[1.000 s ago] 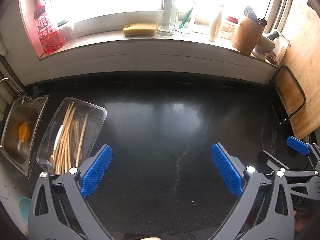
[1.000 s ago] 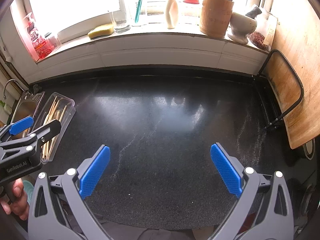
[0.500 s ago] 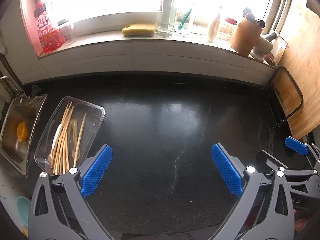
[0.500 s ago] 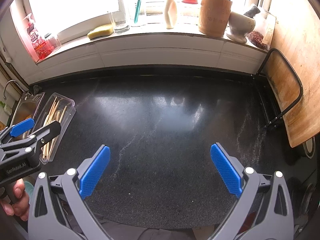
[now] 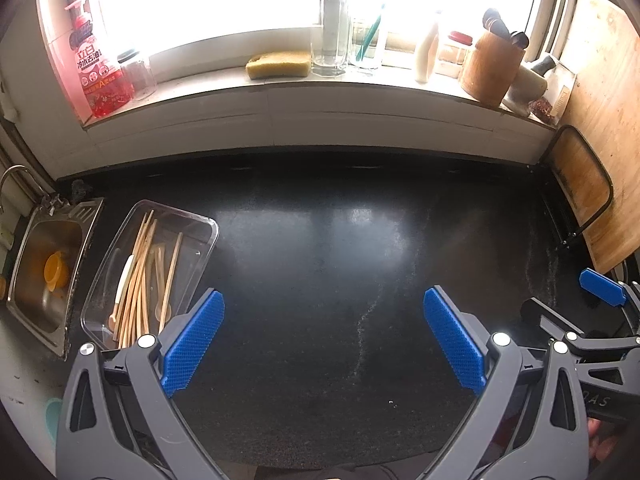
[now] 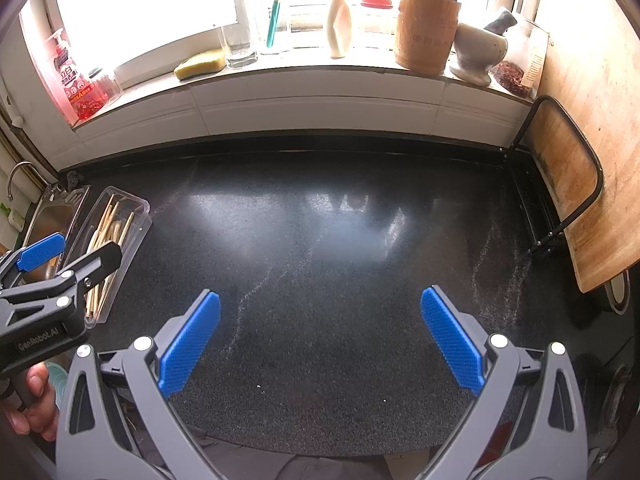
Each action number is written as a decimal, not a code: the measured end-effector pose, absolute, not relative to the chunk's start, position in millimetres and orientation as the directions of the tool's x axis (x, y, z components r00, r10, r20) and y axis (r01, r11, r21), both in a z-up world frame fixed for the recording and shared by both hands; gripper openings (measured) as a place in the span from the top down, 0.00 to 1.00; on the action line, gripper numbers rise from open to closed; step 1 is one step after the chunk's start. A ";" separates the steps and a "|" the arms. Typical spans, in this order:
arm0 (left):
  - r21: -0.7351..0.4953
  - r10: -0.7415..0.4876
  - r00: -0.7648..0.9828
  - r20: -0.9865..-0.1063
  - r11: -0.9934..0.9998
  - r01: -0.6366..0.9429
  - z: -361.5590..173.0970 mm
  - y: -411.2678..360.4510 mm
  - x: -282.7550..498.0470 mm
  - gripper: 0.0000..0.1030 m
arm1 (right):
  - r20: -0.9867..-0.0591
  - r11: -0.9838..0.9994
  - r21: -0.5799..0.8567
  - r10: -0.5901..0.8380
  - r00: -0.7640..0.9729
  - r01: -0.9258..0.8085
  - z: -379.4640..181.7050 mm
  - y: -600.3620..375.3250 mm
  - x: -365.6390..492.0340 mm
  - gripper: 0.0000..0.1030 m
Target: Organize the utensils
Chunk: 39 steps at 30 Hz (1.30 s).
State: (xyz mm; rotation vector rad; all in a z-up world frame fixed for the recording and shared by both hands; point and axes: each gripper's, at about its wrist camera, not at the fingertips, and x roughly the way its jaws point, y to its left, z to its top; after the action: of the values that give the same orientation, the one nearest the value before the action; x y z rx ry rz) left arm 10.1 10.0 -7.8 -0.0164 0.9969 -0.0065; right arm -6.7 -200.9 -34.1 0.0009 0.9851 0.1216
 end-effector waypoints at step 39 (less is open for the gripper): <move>-0.008 -0.003 0.529 -0.848 1.000 -0.007 -10.4 8.8 14.4 0.05 | -0.831 0.993 0.053 0.103 0.546 -0.106 -34.3 -200.3 -3.8 0.05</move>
State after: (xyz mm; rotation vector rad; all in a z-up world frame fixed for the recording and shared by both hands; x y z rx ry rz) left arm 14.4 8.8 -10.4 -0.0105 1.0128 0.0024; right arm -3.8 -200.3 -34.3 -0.0039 0.9854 0.1241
